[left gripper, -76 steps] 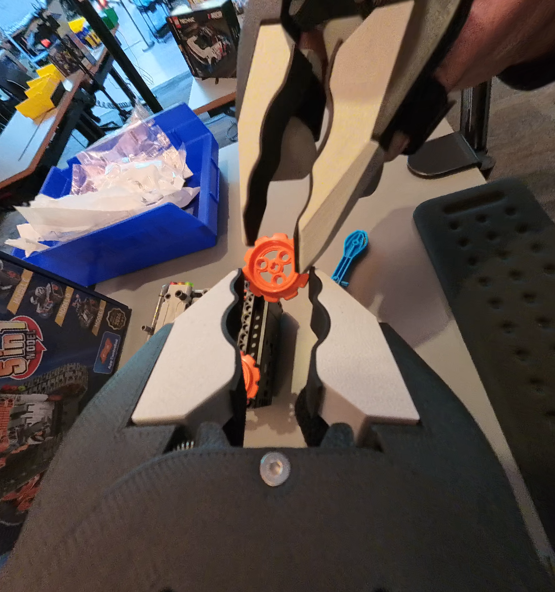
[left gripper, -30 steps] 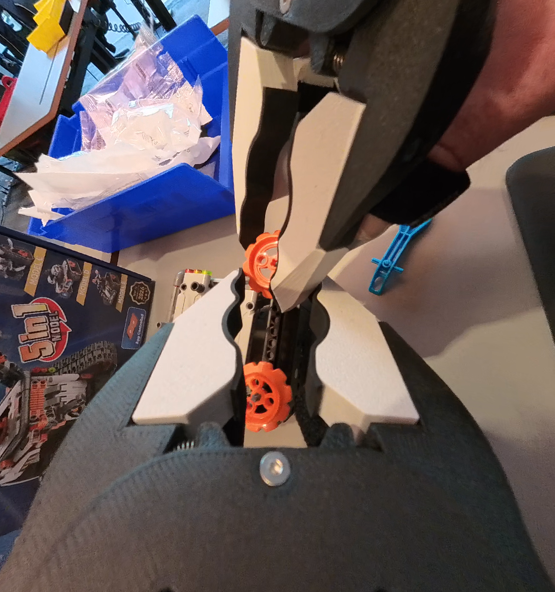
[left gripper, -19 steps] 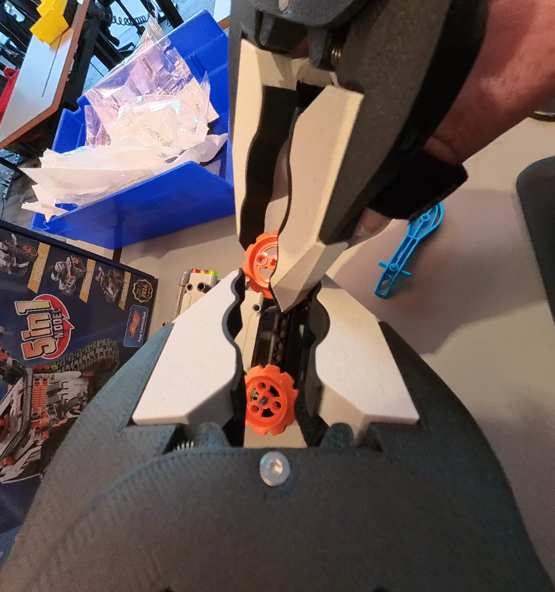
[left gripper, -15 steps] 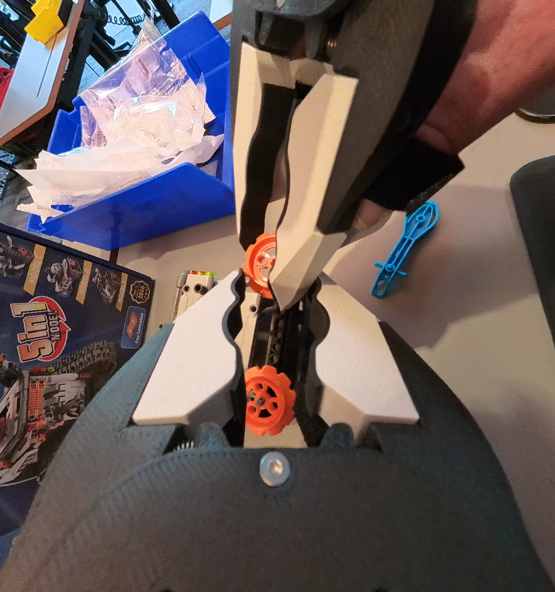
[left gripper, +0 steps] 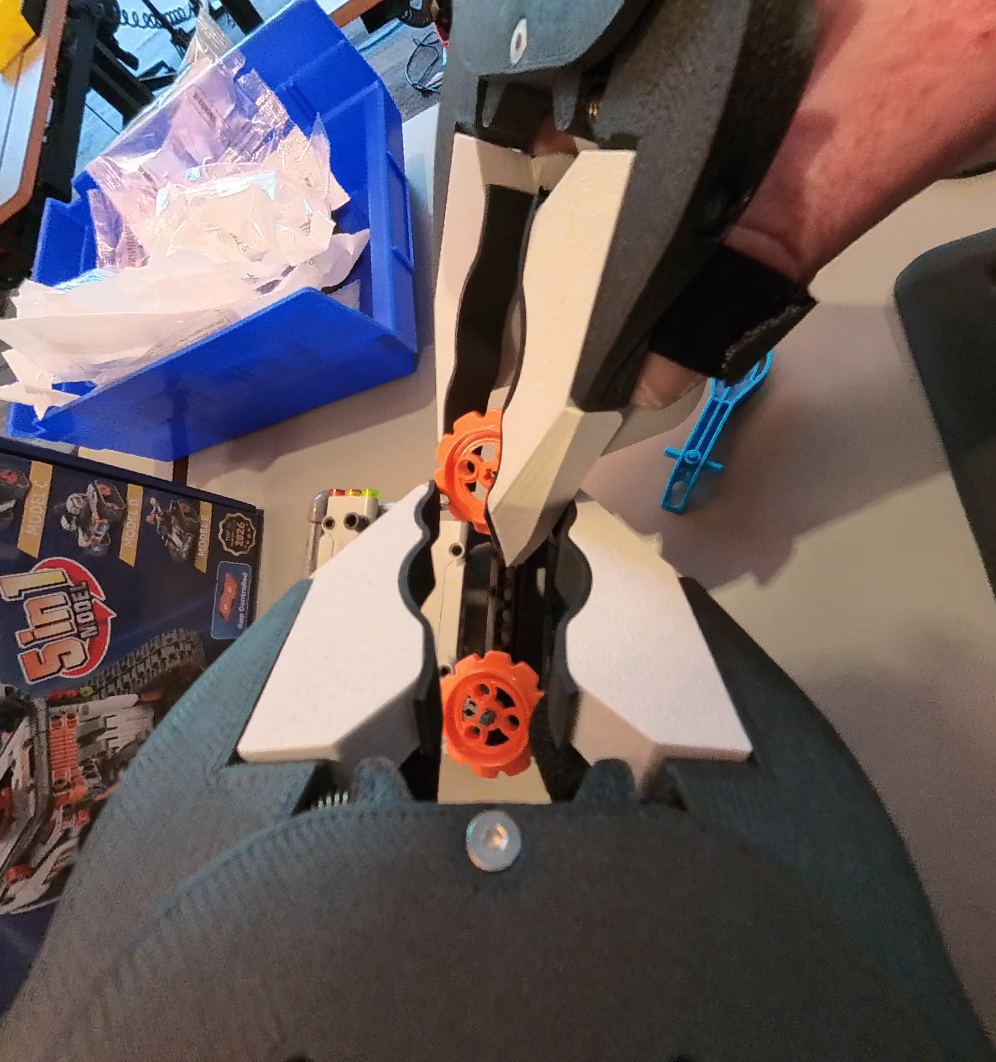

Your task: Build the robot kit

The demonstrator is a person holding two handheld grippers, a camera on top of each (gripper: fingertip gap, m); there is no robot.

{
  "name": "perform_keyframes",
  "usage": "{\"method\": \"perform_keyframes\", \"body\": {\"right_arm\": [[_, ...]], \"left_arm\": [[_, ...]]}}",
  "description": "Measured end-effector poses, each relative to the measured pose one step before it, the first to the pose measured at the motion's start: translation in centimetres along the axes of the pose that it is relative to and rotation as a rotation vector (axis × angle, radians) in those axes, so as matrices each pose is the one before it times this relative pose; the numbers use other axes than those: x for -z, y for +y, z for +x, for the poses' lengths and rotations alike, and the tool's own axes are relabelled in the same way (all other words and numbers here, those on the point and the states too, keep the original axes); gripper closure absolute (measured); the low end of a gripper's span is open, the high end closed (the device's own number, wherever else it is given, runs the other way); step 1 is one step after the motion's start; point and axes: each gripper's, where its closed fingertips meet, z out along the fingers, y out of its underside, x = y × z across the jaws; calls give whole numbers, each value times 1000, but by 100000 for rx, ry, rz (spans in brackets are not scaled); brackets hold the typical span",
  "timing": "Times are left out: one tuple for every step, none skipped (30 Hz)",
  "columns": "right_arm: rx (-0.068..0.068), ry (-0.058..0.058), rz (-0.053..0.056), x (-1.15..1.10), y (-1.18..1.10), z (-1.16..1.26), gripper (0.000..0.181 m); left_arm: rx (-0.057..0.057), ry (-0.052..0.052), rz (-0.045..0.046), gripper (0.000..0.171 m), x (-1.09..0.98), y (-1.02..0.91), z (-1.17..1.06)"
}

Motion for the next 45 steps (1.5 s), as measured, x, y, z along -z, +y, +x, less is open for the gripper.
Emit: {"method": "perform_keyframes", "body": {"right_arm": [[-825,-480,360,8,26,40,146],[-797,-652,791,61,-36,44,145],[-666,-771,1054,153,-69,1,142],[-907,-1210,1033,274,-72,-56,140],[-1036,-1143,1392,366,-134,-8,139],[-1128,-974,1848,424,-173,59,138],[-1653,-1346,2093,453,-183,75,140],[-2284,-1785,2001,390,-170,98,144],[-2347,-1664,1051,216,-28,141,147],[-1948,-1531,142,48,119,124,152],[-1742,-1839,752,78,33,21,158],[-1986,-1686,1479,150,-86,39,165],[-2104,-1406,976,108,-13,114,167],[-3013,-2261,1009,12,14,81,167],[-3649,-3084,1511,-17,-29,43,168],[-3312,-3057,1364,-7,13,52,168],[-2945,-2783,1182,12,35,46,169],[-2609,-2325,1235,21,1,53,169],[-1844,-1539,1102,19,1,30,169],[-524,-574,871,13,12,26,169],[-88,-97,768,-5,10,3,169],[-268,-140,483,-6,1,-7,169],[-495,-365,293,-5,13,-4,169],[-738,-646,415,-21,-10,10,169],[-846,-863,302,-22,-17,15,170],[-35,-573,-139,-22,-5,-4,170],[1268,-92,-927,-19,2,-2,170],[1492,-4,-1527,-18,-9,-13,170],[1240,-234,-1702,-56,-30,-12,170],[1138,-623,-2117,-69,-11,-26,170],[1091,-837,-2258,-50,-2,-20,170],[922,-928,-2150,-57,-24,-11,170],[879,-1061,-2287,-57,-2,-13,170],[534,-1481,-2400,-43,22,-18,170],[-167,-2046,-1997,-28,6,0,170],[-371,-2349,-1573,-31,-16,13,170],[-162,-2358,-1651,-31,-10,-3,170],[-242,-2397,-1898,-21,29,-12,170],[-575,-2456,-2001,-21,12,2,170],[-216,-2155,-2110,-25,4,-2,170],[523,-1801,-2431,-35,34,-36,170],[510,-1824,-2603,-31,53,-41,170],[-12,-1995,-2652,-44,53,-39,170],[387,-1501,-2509,-57,2,-27,170],[771,-902,-2339,-71,-37,-13,170]], "left_arm": [[-464,771,-904,134,-62,34,14],[-121,775,-698,134,-23,-30,3],[-852,327,-282,134,13,-85,-4],[-1011,-63,-873,134,-16,24,-58],[-798,-15,-1157,134,-42,84,-51],[-765,205,-345,135,4,-21,-4],[-687,147,-467,135,3,1,18],[-712,-16,-613,135,2,2,0],[-595,-88,-517,135,14,-18,13],[-701,-227,-452,135,-19,-23,27],[-655,-231,-380,135,-25,-43,15],[-293,-198,-289,134,-32,-27,-21],[21,273,-15,134,-28,-23,24],[84,135,330,135,15,-72,-18],[132,179,55,135,7,-18,-29],[240,445,80,134,21,-27,-23],[102,420,290,134,35,-51,4],[146,203,143,135,-4,-29,-11],[-67,102,164,135,-18,-43,2],[-154,335,-9,135,-1,-21,16],[-18,207,-110,134,-3,3,2],[-74,69,-15,134,6,13,-3],[-18,65,206,134,15,-4,24],[173,-127,236,135,-7,2,-15],[405,-76,84,135,2,1,-12],[397,-146,100,135,3,8,-7],[633,-269,262,135,5,0,-5],[1017,-428,555,135,7,2,24],[703,-1182,368,135,3,21,-49],[798,-997,38,135,34,48,-26],[1208,-732,-87,135,31,13,-1],[1155,-1356,23,135,6,22,-35],[1410,-1420,197,135,13,23,-33],[1641,-996,339,135,20,19,20],[1728,-843,437,135,7,-15,19],[1869,-1126,180,135,-11,-12,-45],[1059,-989,61,134,7,-6,-23],[885,-721,131,134,12,-11,11],[1475,-617,283,134,12,-15,3],[1768,-864,339,134,-5,-10,-4],[1139,-957,249,134,20,4,19],[849,-883,152,134,36,0,56],[910,-908,218,134,40,10,36],[1024,-865,305,134,49,10,25],[938,-1125,108,134,72,56,-39]]}}
